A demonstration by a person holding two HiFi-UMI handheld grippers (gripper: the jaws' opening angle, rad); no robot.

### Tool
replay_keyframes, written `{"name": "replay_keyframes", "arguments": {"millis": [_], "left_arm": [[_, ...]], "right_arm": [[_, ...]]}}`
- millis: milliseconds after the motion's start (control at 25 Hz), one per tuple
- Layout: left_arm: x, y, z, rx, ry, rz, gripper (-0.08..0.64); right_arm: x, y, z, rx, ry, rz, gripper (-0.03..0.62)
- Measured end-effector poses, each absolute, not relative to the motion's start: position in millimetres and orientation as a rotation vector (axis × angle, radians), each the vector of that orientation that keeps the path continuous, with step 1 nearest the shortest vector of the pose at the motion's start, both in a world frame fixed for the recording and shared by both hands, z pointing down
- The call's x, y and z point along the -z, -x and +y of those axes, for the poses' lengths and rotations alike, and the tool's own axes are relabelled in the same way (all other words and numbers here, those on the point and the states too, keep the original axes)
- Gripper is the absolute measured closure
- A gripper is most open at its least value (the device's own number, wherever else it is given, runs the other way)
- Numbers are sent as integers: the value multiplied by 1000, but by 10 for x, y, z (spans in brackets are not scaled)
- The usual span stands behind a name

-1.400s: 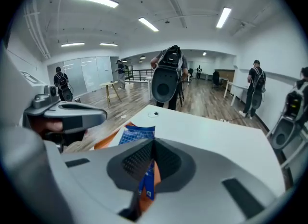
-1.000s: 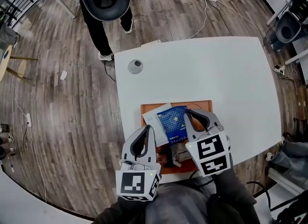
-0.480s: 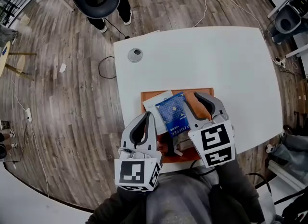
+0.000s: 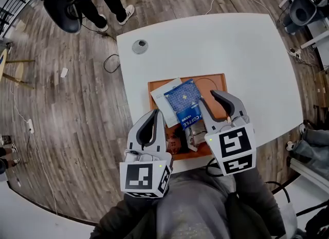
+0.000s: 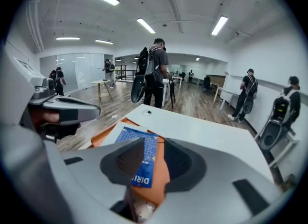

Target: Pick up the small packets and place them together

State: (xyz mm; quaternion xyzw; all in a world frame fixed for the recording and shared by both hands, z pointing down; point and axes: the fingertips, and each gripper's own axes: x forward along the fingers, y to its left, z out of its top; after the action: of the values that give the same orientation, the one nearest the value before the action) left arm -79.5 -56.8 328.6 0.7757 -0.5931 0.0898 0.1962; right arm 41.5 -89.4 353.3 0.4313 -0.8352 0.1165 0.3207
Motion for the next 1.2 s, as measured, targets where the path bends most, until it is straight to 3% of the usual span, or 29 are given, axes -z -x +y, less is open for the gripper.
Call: {"name": "replay_keyframes", "arguments": {"millis": [840,1200], "left_arm": [[-3480,603,244,-309,-2290,-1480,565],[-3400,681,172,-289,-2297,-1499,565]], "right_arm": [[-4114,-457,417,-434,-1055,-2055,465],[-4134,-353,352,-415,-991,-2045,465]]}}
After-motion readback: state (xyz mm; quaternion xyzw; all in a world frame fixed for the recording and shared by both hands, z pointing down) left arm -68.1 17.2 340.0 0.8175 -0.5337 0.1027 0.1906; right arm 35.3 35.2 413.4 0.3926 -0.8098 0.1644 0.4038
